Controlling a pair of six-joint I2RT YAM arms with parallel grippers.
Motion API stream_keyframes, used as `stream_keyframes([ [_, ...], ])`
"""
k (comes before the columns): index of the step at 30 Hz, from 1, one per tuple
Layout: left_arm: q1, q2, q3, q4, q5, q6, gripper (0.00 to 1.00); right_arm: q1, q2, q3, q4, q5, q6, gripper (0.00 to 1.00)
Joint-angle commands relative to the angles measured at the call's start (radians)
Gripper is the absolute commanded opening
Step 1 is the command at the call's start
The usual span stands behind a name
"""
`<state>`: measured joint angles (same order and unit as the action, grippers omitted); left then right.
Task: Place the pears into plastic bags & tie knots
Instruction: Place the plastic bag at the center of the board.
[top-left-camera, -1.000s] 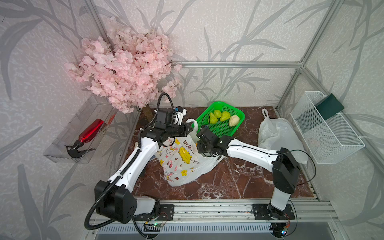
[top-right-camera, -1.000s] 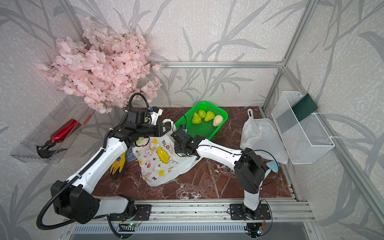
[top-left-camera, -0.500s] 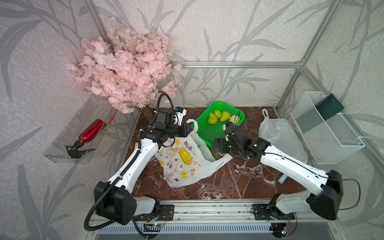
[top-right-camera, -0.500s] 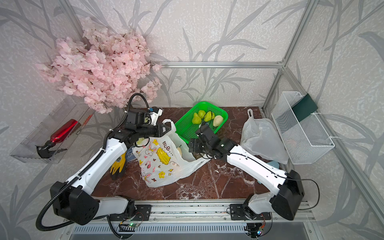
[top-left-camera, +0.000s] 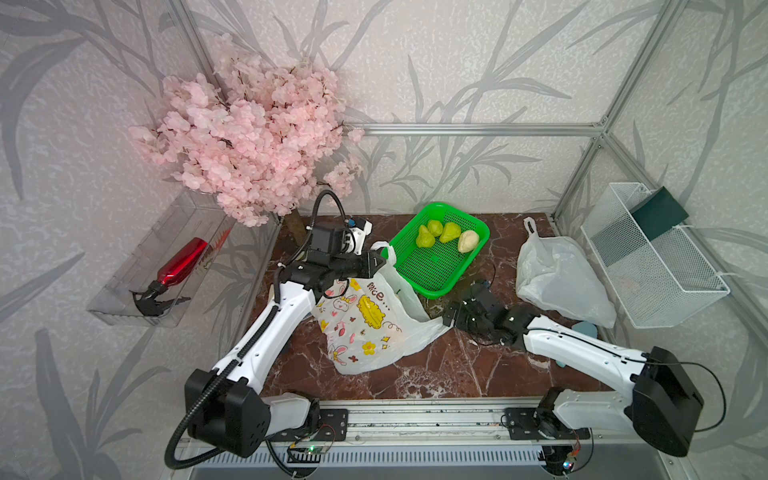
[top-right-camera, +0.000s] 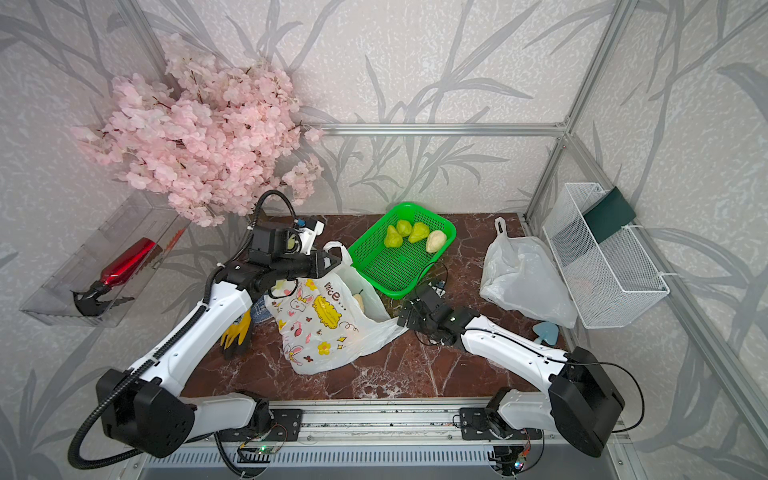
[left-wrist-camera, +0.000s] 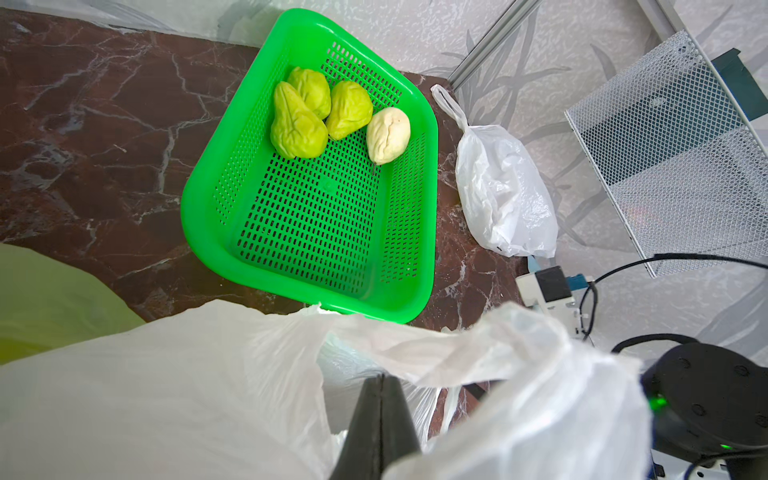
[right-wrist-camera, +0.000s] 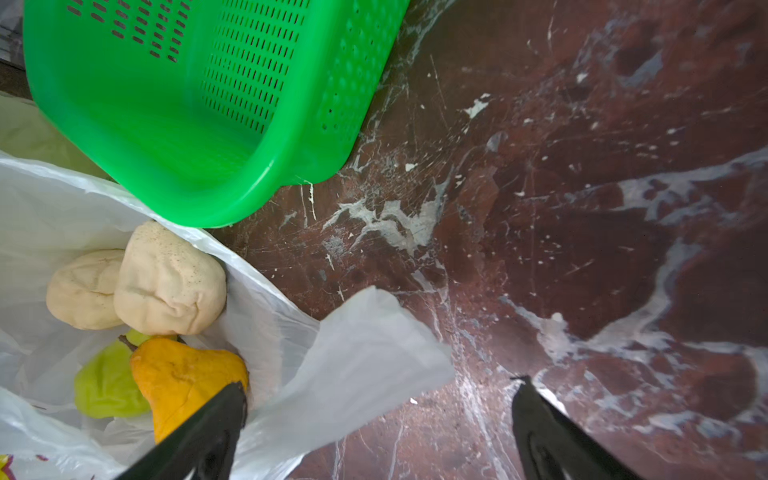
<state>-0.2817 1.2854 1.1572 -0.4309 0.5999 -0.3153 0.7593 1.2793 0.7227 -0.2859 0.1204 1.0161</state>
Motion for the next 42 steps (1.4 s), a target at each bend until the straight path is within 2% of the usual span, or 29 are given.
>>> stream_keyframes([
  [1,-0.007,-0.029,-0.025,0.032,0.002,-0.013,0.0,-0.007,0.037,-0.063,0.312,-0.038,0.05,0.98],
  [4,-0.006,-0.035,-0.026,0.023,-0.003,-0.014,0.0,-0.008,0.075,-0.121,0.504,-0.053,0.075,0.9],
  [6,-0.006,-0.046,-0.027,0.02,-0.012,-0.013,0.0,-0.008,0.098,-0.152,0.633,-0.074,0.079,0.77],
  [7,-0.006,-0.05,-0.027,0.017,-0.016,-0.011,0.0,-0.008,0.104,-0.159,0.684,-0.085,0.07,0.68],
  [10,-0.006,-0.065,-0.023,0.013,-0.028,-0.014,0.0,-0.008,0.094,-0.162,0.737,-0.095,0.041,0.31],
  [11,-0.005,-0.07,-0.021,0.007,-0.034,-0.015,0.0,-0.007,0.076,-0.153,0.72,-0.097,0.029,0.22],
  [13,-0.005,-0.083,-0.012,-0.015,-0.057,-0.016,0.0,0.003,0.023,-0.106,0.613,-0.096,-0.025,0.11],
  [16,-0.006,-0.116,0.015,-0.07,-0.147,-0.015,0.0,0.047,-0.055,0.066,0.328,-0.055,-0.215,0.0],
  [19,-0.008,-0.161,0.04,-0.123,-0.235,-0.011,0.0,0.052,-0.055,0.294,0.079,-0.105,-0.412,0.0],
  [23,-0.018,-0.244,0.04,-0.137,-0.307,-0.019,0.0,0.045,0.044,0.654,-0.211,-0.207,-0.645,0.0],
  [26,-0.036,-0.301,0.015,-0.104,-0.323,-0.081,0.0,0.011,0.13,0.875,-0.357,-0.276,-0.746,0.0],
  [28,-0.071,-0.334,-0.018,-0.061,-0.334,-0.141,0.0,-0.033,0.164,0.967,-0.398,-0.323,-0.766,0.0],
  [31,-0.175,-0.375,-0.1,0.043,-0.384,-0.225,0.0,-0.104,0.186,1.026,-0.414,-0.382,-0.763,0.0],
  [33,-0.228,-0.368,-0.178,0.164,-0.397,-0.275,0.0,-0.144,0.2,1.014,-0.425,-0.4,-0.759,0.0],
  [35,-0.259,-0.315,-0.229,0.267,-0.371,-0.309,0.0,-0.178,0.206,0.963,-0.427,-0.35,-0.754,0.0],
  [36,-0.263,-0.286,-0.229,0.285,-0.361,-0.311,0.0,-0.188,0.206,0.952,-0.438,-0.321,-0.759,0.03],
  [38,-0.265,-0.238,-0.205,0.285,-0.345,-0.275,0.0,-0.195,0.193,0.958,-0.472,-0.251,-0.786,0.14],
  [42,-0.265,-0.219,-0.17,0.266,-0.332,-0.181,0.0,-0.181,0.173,1.044,-0.587,-0.124,-0.87,0.45],
])
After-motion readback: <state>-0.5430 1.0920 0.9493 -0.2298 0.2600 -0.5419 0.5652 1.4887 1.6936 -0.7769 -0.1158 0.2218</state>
